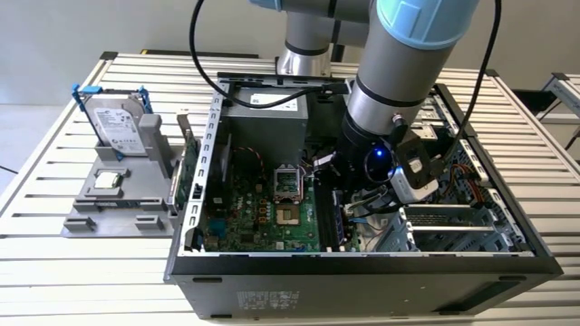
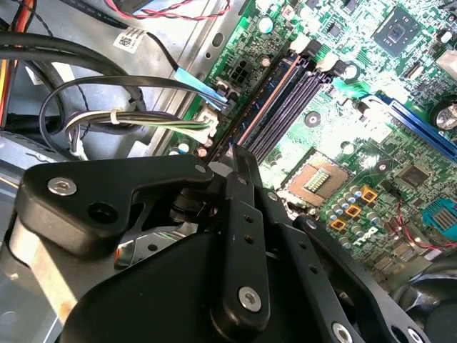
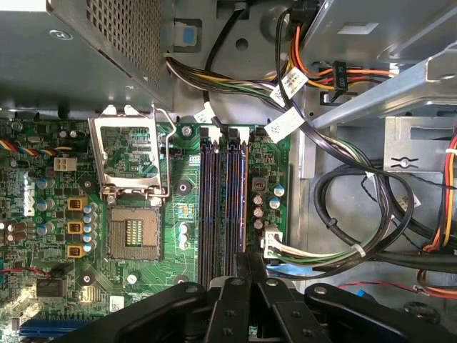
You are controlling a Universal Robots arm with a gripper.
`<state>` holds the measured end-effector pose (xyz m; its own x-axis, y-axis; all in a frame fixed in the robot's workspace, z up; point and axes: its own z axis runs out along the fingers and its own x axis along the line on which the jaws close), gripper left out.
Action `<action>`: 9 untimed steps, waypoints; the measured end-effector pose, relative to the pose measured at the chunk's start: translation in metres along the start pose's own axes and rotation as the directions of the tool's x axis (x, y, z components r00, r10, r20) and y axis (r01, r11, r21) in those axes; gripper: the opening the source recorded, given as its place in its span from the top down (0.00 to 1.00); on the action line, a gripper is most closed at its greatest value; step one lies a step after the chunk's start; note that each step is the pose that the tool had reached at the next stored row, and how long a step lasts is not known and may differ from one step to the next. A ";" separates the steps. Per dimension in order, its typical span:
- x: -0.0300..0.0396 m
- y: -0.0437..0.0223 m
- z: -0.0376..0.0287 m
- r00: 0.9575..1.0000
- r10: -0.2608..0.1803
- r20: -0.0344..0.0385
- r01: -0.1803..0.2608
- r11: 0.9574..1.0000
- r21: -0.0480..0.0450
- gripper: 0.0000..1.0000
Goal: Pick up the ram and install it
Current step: 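Insert the ram into the slot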
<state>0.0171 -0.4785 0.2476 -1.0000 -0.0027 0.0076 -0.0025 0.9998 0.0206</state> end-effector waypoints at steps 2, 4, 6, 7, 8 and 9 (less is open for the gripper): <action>-0.0001 0.0000 0.0000 1.000 0.000 0.000 0.000 1.000 0.000 1.00; -0.0001 0.0000 0.0000 1.000 0.000 0.000 0.000 1.000 0.000 1.00; -0.0001 0.0000 0.0000 1.000 -0.007 0.000 0.007 1.000 0.000 1.00; -0.0001 0.0000 0.0000 1.000 -0.024 -0.001 0.024 1.000 0.000 1.00; 0.0000 0.0000 0.0000 0.999 -0.042 -0.001 0.042 0.999 0.000 1.00; 0.0000 0.0000 -0.0001 0.998 -0.061 -0.001 0.061 0.998 0.001 1.00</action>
<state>0.0172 -0.4786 0.2476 -0.9980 -0.0634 0.0076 -0.0632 0.9978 0.0204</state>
